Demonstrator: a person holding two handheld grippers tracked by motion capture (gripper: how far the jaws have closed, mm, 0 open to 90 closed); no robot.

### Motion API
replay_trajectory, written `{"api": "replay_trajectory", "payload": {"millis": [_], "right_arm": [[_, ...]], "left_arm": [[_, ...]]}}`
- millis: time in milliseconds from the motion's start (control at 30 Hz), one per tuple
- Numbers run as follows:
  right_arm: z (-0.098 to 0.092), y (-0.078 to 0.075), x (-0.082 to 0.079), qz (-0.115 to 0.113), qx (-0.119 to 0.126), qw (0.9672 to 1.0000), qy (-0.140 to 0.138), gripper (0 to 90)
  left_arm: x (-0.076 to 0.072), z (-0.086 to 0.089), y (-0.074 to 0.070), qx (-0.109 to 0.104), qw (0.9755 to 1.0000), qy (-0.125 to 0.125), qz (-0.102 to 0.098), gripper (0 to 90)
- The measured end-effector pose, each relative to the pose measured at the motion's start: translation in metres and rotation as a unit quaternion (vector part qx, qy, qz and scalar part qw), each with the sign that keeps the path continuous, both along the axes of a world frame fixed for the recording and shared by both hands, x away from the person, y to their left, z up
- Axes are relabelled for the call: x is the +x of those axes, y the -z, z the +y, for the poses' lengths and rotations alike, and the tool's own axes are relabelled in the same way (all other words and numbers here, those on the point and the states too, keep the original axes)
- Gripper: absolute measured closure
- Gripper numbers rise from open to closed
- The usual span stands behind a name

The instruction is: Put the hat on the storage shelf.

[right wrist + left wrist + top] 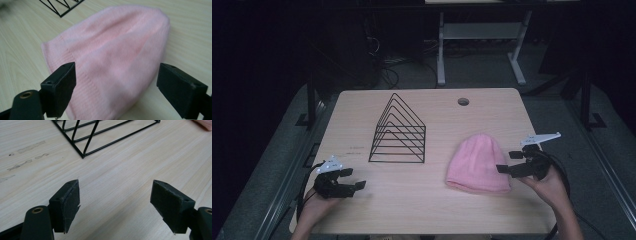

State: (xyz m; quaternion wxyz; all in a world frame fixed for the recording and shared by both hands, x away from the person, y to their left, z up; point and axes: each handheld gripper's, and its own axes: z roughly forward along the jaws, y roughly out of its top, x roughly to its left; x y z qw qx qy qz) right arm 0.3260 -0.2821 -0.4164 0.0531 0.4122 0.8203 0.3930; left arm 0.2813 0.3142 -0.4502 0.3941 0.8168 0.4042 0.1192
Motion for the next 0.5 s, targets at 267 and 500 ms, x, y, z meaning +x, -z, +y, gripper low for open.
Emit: {"api": "replay_trajectory", "payload": {"millis": [267,500], "right_arm": [[0.013,-0.013,0.030,0.013,-0.014,0.9997,-0.014,15.5],[0.020,-0.014,0.053,0.026,-0.026,0.9991,-0.021,16.2]], "left_arm": [[-0.002,0.004,-0.002,-0.002,1.0000,-0.009,-0.004,23.4],[-0.003,0.010,-0.003,-0.010,0.9998,-0.015,-0.007,23.5]]}}
